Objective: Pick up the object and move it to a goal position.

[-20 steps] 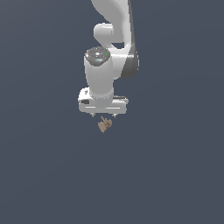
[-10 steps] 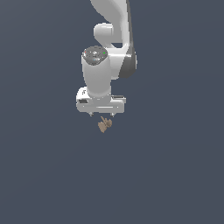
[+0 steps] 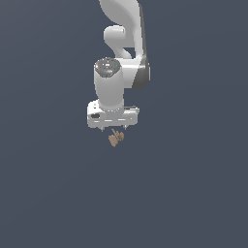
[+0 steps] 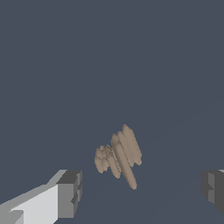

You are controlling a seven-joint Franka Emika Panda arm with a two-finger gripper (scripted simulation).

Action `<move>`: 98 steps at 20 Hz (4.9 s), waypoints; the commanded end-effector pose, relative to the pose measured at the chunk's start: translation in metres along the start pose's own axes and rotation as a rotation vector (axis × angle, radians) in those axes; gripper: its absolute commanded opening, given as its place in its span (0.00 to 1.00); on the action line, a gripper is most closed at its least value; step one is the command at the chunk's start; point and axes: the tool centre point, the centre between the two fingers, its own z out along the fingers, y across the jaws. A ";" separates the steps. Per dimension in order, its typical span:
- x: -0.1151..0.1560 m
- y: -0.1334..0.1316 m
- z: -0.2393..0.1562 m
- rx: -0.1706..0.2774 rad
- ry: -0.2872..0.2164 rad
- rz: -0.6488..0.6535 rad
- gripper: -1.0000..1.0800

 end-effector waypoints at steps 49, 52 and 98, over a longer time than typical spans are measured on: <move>-0.027 -0.013 0.106 -0.003 0.028 -0.391 0.00; -0.027 -0.013 0.106 -0.003 0.028 -0.391 0.00; 0.000 -0.042 -0.265 -0.002 0.029 -0.393 0.00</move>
